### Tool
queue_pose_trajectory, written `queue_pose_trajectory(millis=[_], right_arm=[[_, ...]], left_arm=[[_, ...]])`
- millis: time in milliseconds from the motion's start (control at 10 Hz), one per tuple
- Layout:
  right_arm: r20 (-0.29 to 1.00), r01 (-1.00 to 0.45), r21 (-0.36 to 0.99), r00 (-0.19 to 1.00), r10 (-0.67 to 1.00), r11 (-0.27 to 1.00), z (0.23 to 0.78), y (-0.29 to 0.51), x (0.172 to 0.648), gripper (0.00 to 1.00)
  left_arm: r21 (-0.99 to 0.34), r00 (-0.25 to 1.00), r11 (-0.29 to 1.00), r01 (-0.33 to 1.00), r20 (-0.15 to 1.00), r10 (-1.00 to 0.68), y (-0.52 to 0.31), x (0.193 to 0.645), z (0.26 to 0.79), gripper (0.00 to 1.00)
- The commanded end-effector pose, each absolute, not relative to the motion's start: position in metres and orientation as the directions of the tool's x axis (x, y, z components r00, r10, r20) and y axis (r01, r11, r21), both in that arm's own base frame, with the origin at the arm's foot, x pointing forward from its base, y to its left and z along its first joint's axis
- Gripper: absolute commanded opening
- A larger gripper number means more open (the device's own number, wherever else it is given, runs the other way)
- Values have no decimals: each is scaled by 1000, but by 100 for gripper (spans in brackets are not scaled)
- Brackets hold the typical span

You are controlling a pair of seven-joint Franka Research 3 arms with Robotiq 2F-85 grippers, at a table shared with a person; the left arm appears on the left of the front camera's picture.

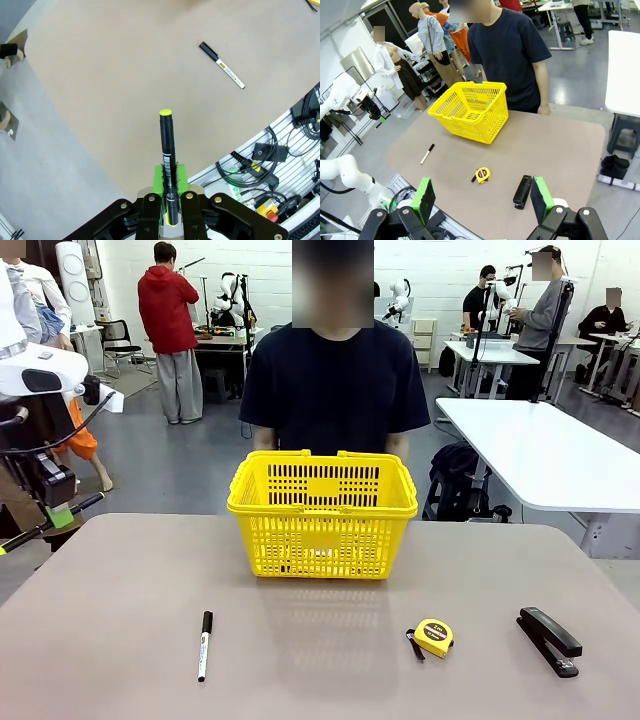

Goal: Place the items the person wants into the basket.
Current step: Pick up the item the person points to and place it in the Market Basket.

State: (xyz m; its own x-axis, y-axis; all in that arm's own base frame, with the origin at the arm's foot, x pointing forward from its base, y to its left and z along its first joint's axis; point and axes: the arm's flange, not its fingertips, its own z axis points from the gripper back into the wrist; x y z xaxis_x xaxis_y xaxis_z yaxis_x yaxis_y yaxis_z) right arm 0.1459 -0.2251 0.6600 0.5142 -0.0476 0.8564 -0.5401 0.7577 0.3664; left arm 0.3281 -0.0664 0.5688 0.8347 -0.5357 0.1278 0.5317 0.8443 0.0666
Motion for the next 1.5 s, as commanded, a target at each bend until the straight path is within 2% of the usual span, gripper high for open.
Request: queue_pose_trajectory(millis=[0, 100, 300, 400, 600, 800, 1100, 1400], right_arm=[[863, -559, 367, 502, -48, 743, 658, -223, 146, 100], [863, -559, 367, 502, -48, 743, 658, -223, 146, 100], [863, -559, 367, 502, -48, 743, 658, -223, 146, 100], [863, -559, 367, 502, -48, 743, 658, -223, 146, 100], [863, -559, 367, 502, -48, 743, 658, -223, 146, 100], [863, -559, 367, 502, -48, 743, 658, -223, 146, 100], [863, -559, 367, 502, -48, 743, 658, -223, 146, 100], [863, -559, 367, 502, -48, 743, 658, -223, 146, 100]], left_arm=[[77, 832, 841, 535, 124, -540, -67, 328, 568, 0], [67, 835, 844, 532, 128, -536, -66, 328, 569, 11], [177, 747, 748, 640, 83, -659, -148, 377, 593, 11], [191, 649, 649, 737, 69, -758, -184, 413, 617, 11], [225, 526, 531, 817, 85, -846, -253, 466, 647, 11], [302, 350, 352, 886, 63, -935, -310, 517, 657, 11], [268, 138, 131, 954, -7, -990, -360, 556, 609, 11], [210, 40, 35, 977, -17, -999, -377, 562, 561, 11]])
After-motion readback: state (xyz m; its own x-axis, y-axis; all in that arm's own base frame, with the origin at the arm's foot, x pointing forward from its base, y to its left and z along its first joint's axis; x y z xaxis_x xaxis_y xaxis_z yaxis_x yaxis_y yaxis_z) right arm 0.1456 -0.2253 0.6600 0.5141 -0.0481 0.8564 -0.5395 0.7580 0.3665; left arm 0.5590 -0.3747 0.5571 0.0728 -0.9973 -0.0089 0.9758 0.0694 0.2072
